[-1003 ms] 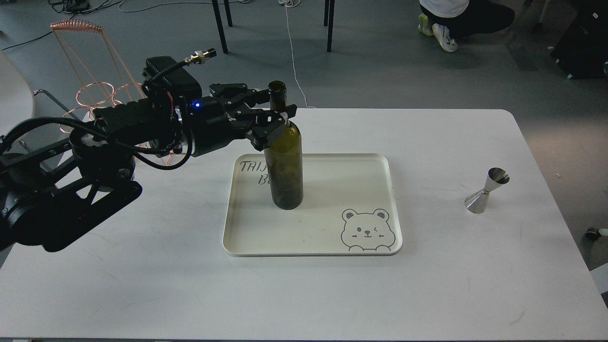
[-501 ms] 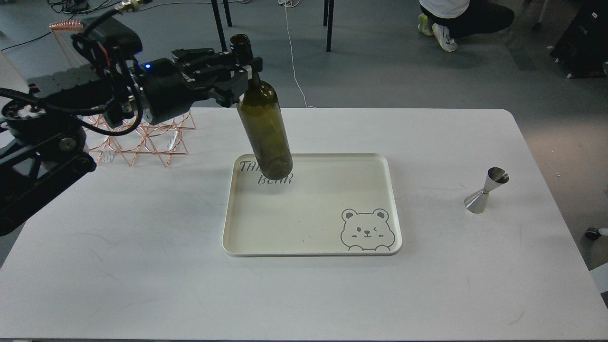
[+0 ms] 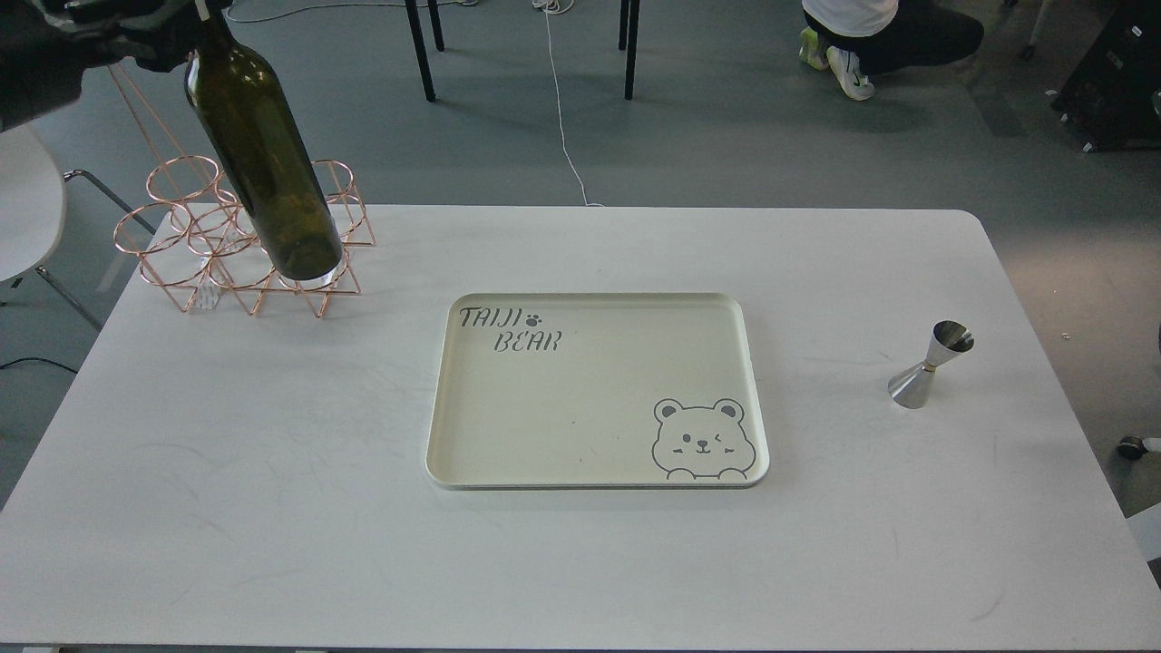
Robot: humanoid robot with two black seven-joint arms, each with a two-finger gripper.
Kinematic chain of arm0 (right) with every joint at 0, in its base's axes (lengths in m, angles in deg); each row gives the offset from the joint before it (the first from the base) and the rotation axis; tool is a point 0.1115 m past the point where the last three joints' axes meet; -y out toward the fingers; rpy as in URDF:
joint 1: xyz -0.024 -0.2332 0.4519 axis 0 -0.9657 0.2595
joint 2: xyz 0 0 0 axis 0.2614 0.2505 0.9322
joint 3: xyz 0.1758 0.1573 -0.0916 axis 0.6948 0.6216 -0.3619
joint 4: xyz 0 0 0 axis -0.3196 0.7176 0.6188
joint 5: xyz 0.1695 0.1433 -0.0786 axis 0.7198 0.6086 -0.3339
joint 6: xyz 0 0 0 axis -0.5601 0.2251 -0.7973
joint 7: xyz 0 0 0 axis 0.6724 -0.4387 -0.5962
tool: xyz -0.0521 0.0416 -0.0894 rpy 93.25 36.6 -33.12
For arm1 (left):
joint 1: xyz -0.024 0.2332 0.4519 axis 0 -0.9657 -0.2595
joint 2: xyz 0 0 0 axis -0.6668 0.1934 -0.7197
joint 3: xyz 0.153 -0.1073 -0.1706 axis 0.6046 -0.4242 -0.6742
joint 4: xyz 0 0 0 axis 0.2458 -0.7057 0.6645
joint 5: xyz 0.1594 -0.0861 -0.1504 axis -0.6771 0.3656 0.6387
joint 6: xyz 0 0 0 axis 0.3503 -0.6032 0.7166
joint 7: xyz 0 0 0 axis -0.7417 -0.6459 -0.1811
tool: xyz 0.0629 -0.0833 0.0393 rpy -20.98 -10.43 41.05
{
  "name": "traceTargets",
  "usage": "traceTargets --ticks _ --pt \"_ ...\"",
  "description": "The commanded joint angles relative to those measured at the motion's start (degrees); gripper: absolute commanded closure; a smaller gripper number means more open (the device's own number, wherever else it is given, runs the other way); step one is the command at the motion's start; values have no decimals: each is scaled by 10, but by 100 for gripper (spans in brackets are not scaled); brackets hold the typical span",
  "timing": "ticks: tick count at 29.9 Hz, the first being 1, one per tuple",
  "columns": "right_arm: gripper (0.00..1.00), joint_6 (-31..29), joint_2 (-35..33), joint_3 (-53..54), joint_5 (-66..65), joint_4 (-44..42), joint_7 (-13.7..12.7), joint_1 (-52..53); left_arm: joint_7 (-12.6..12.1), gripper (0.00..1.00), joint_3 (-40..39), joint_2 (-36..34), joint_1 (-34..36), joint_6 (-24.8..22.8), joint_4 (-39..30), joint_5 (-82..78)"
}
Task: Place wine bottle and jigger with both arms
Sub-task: 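Lift the wine bottle and carry it over the copper rack, then lower the bottle into the copper rack and release it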
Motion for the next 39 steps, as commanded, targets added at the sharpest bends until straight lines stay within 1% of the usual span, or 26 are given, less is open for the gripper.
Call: traceTargets --ticks 1,6,14,22,27,31,39 --pt "3 0 -1 -2 -1 1 0 9 0 90 3 17 11 21 53 -3" --pt "3 -1 -5 -3 -1 -2 0 10 -1 90 9 58 18 27 104 -5" --pt "3 -4 -4 3 -1 0 0 11 -2 90 9 95 19 34 129 -31" --pt "3 -5 -1 3 -1 1 0 16 -1 90 14 99 18 38 142 -34" --pt "3 -4 0 3 -1 1 0 15 0 89 45 99 19 67 149 -34" --pt "3 -4 -1 3 -1 1 0 15 -1 89 54 103 19 79 150 -33" --pt "3 -4 -1 3 -1 2 0 16 -1 88 55 109 16 80 150 -33"
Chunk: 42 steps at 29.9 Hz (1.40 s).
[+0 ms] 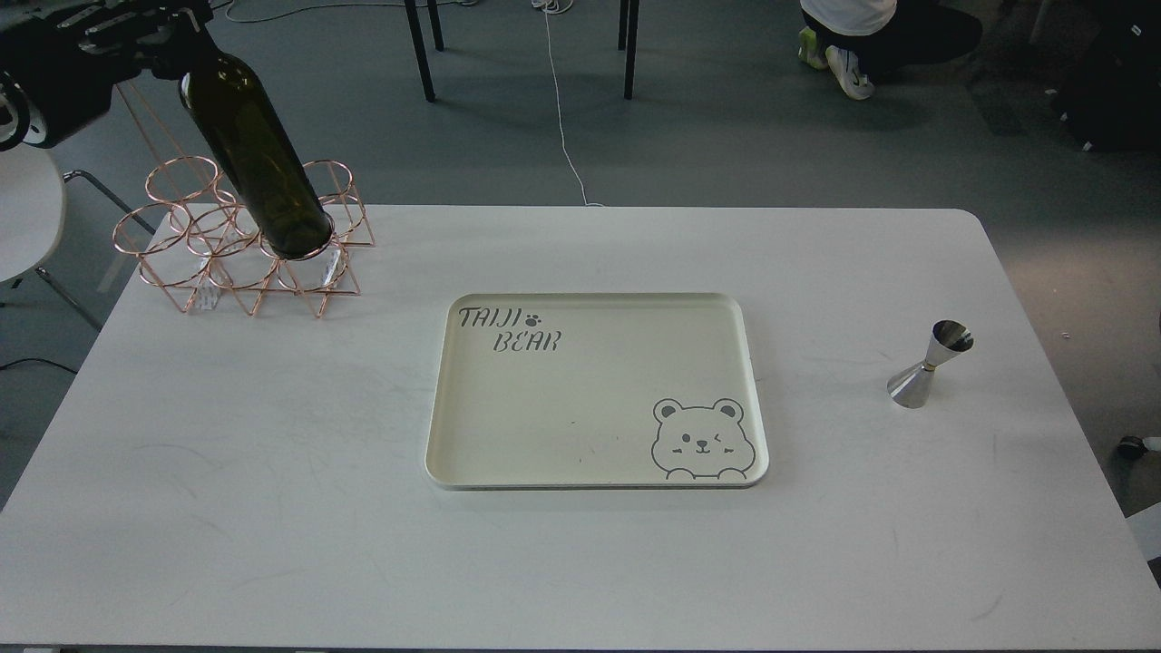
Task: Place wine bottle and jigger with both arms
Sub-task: 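Lower the bottle into the copper rack and release it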
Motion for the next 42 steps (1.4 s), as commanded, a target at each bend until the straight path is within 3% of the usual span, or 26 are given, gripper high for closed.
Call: traceTargets --ticks 1,21,29,32,34,35,39,42 --pt "3 0 0 0 0 1 0 1 0 88 1 6 -4 0 0 0" --pt "3 0 0 0 0 -1 0 0 0 77 51 38 -8 13 33 4" --pt "3 0 0 0 0 -1 0 -3 -1 63 57 56 -9 14 55 3" --pt "3 0 0 -1 0 -1 0 -5 -1 56 76 56 -7 18 56 5" --pt "3 0 0 0 0 -1 0 -5 -1 34 76 56 -7 25 56 6" --pt "3 -1 0 0 0 -1 0 -5 -1 29 77 56 -7 29 56 8" --pt "3 0 0 0 0 -1 0 -5 0 26 76 56 -6 36 56 11" --pt "3 0 0 0 1 -1 0 -5 0 11 62 55 0 42 56 28"
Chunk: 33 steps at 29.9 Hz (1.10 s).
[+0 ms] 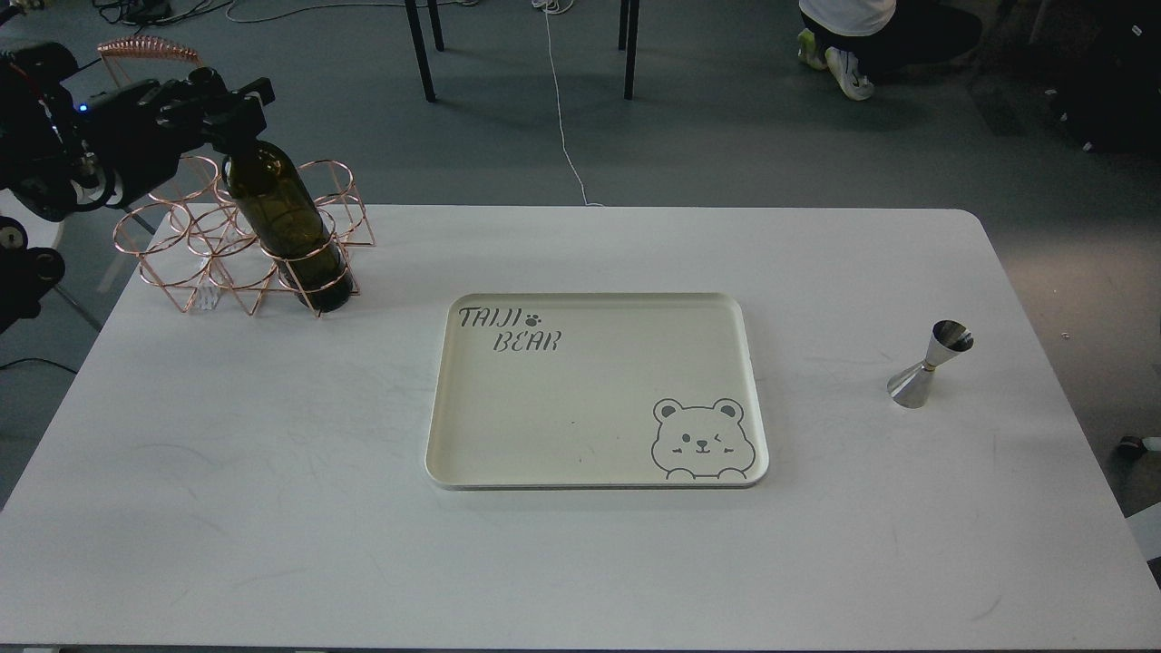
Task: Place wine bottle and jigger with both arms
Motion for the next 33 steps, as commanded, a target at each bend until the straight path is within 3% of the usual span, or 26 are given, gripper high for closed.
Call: traceTargets --ticks 1,9,13,17,22,28,33 --pt "3 0 0 0 0 0 0 -1 3 6 -16 -2 9 13 0 38" --pt "1 3 -1 1 0 -3 0 -6 7 2 -28 -47 36 32 0 377" --pt "1 9 -1 0 0 -6 0 -18 22 2 -26 -63 28 30 0 605" --pt "1 8 -1 2 0 -14 0 -36 21 2 -25 -70 7 21 1 826" --pt "1 3 2 4 4 -13 0 -50 28 2 -25 -64 -34 -36 19 981" --pt "1 6 25 4 7 -20 0 -83 87 2 -26 11 -88 -149 118 1110" --pt "1 1 46 4 57 -39 -1 -90 97 2 -34 39 -120 -208 155 1163"
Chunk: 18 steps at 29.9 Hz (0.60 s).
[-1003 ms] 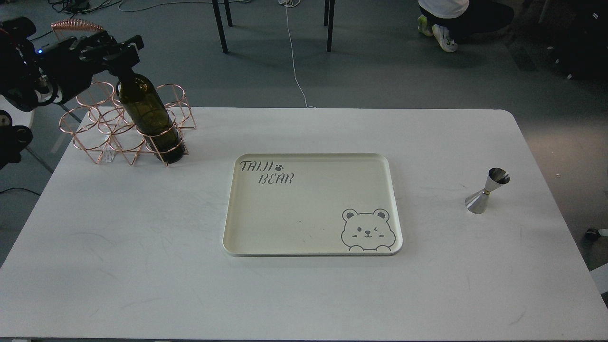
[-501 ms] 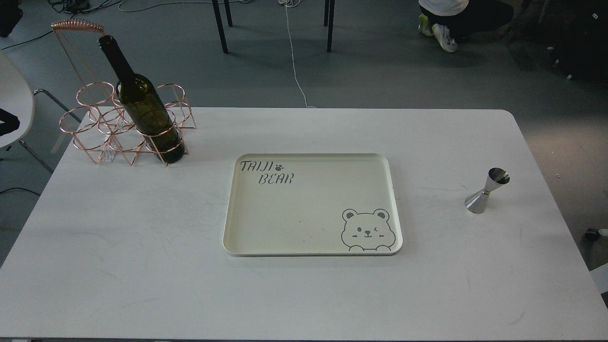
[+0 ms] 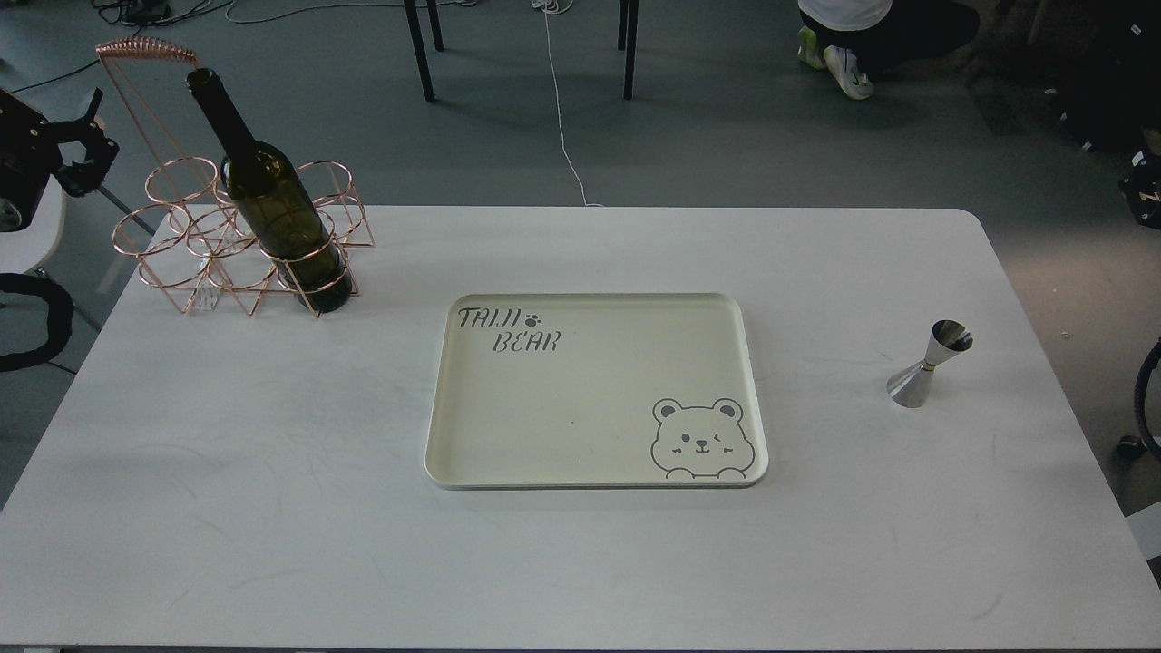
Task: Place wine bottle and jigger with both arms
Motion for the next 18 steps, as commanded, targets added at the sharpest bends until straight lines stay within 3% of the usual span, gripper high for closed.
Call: traceTargets --ticks 1,3,6,18 --pt "1 -3 15 0 51 -8 -14 -4 3 2 -9 21 -18 -39 30 41" --pt "1 -3 19 0 82 -7 -26 -14 2 2 -19 33 -28 -57 44 62" --pt "1 -4 34 0 86 -7 -24 -19 1 2 -33 44 -38 -69 47 66" --pt "1 -27 37 -4 85 -11 -22 -33 -2 2 -34 44 -46 -64 49 61"
